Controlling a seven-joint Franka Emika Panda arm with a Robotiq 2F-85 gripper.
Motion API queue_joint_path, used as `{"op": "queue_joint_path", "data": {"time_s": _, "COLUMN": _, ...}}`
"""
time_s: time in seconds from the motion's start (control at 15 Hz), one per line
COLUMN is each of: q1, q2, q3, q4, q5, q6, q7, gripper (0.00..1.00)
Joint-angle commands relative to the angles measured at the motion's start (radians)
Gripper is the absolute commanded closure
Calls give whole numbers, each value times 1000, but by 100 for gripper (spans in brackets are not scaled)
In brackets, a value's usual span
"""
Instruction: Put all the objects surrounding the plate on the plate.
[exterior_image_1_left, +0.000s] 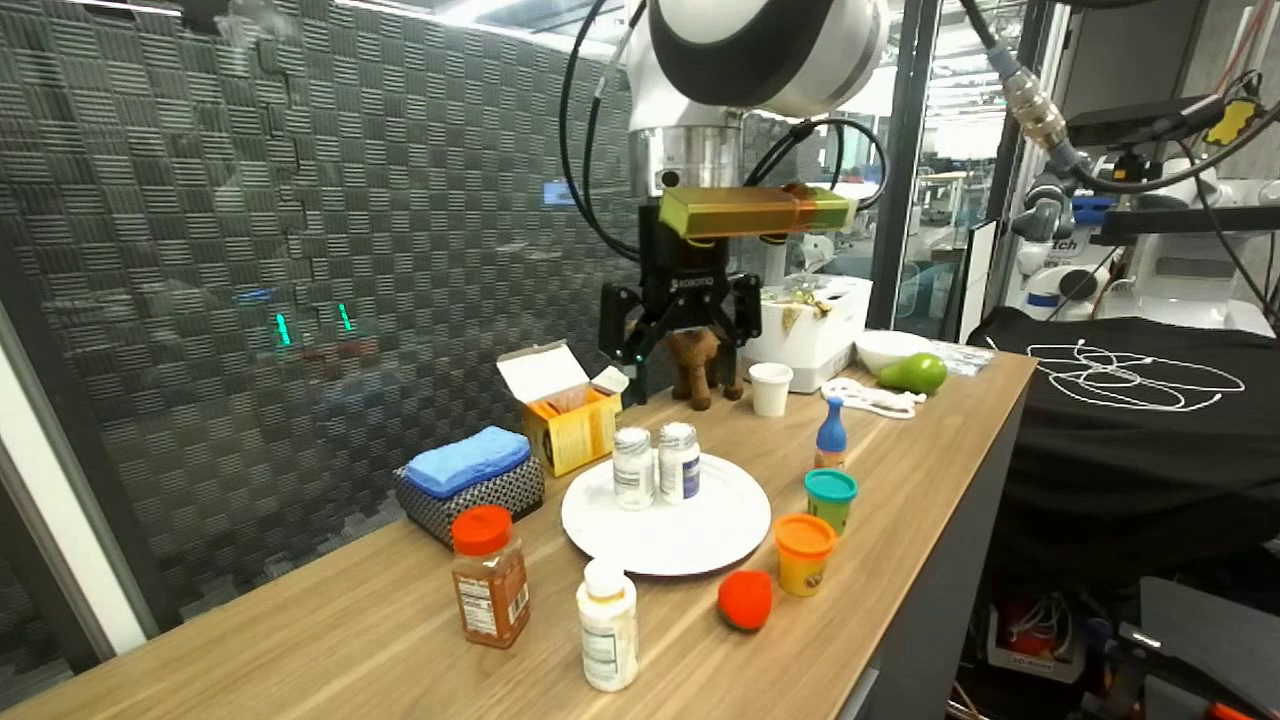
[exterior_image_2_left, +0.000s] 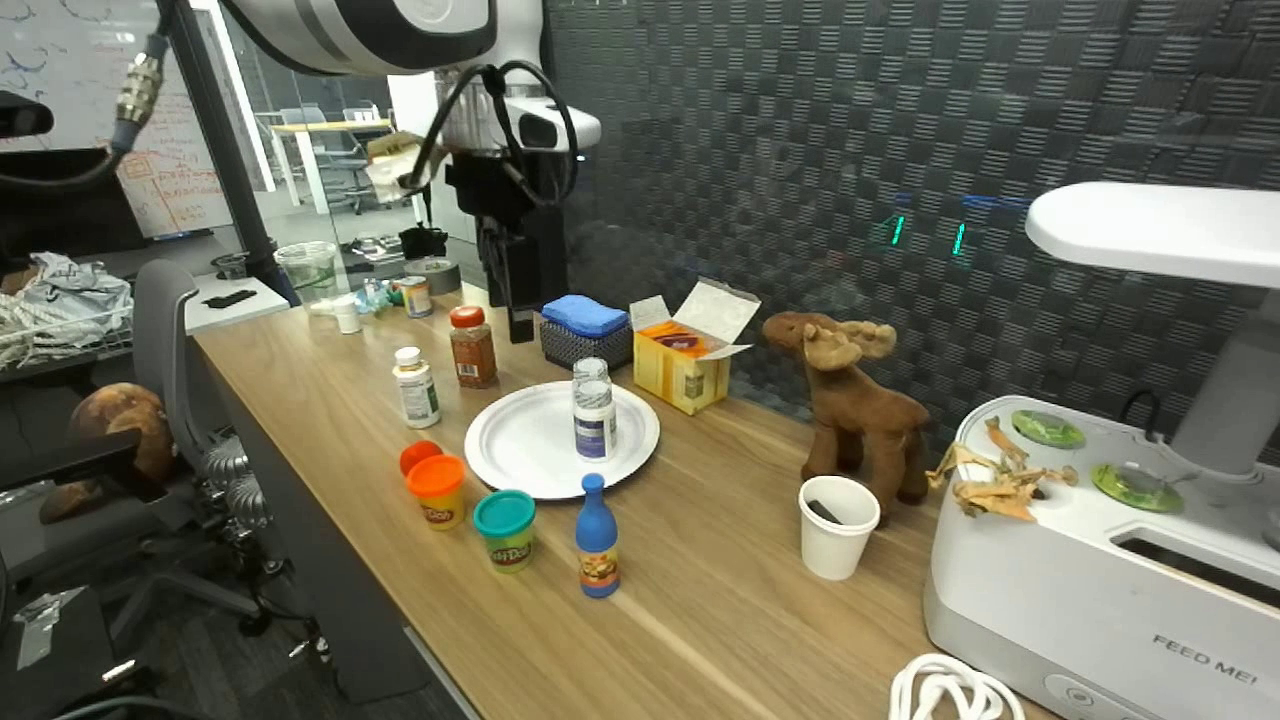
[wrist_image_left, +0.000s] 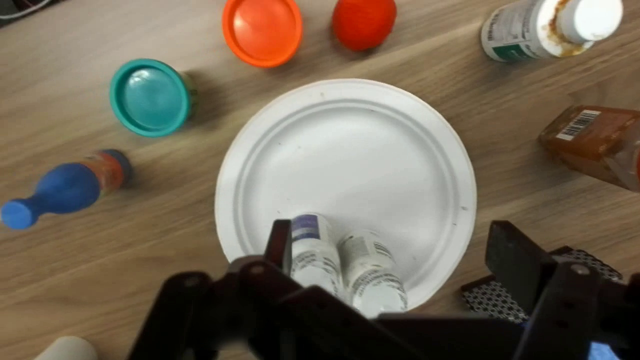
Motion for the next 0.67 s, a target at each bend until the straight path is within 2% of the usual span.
{"op": "queue_joint_path", "data": {"time_s": 0.0, "q1": -29, "q2": -96, "q3": -18, "q4": -143, "q5": -8, "q6": 65, "q7": 58, "gripper": 0}}
{"op": "queue_joint_path", "data": {"time_s": 0.33, "q1": -84, "q2": -149, "q3": -46, "q4": -282, "q5": 37, "q6": 179, "q7": 158, "gripper": 0}}
{"op": "queue_joint_path", "data": {"time_s": 0.6, "q1": -122, "q2": -139, "q3": -64, "q4": -339, "q5": 42, "q6": 237, "q7": 230, "gripper": 0}}
